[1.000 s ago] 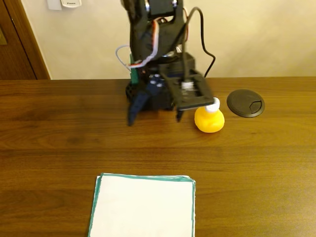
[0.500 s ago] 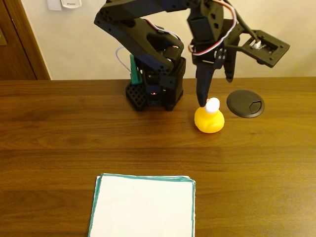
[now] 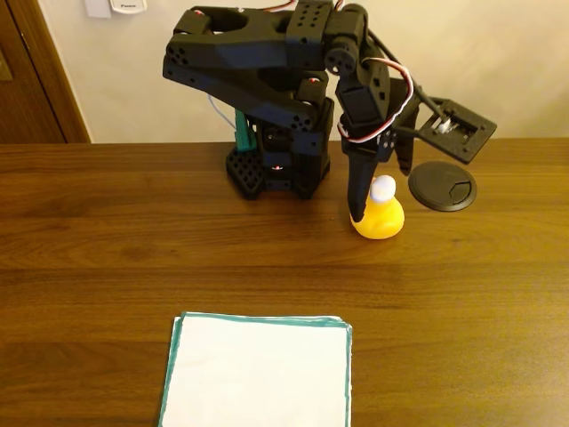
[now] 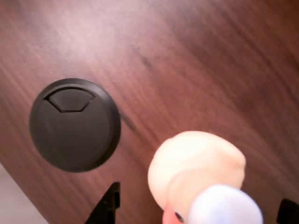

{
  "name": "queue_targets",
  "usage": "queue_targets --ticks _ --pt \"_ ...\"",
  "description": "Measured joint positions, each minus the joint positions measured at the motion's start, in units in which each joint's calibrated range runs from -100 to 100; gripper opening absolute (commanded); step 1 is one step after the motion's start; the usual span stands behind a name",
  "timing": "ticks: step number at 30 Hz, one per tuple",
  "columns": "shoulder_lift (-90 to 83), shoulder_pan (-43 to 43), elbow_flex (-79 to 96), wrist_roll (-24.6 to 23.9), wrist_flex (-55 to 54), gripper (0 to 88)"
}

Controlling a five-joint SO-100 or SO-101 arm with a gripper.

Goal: Grab the yellow duck toy and put inside the green color rectangle box on the table

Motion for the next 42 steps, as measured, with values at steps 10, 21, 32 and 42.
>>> queue_targets --ticks 10,21,32,42 --pt "-6.5 -0.3 11.2 -1.1 -3.9 44.5" --pt "-21.3 2.0 21.1 -0.2 -6.1 23.3" --pt "-6.2 6.1 3.7 0.2 7.0 7.1" --pt "18.0 22.0 -32.6 7.2 19.4 2.8"
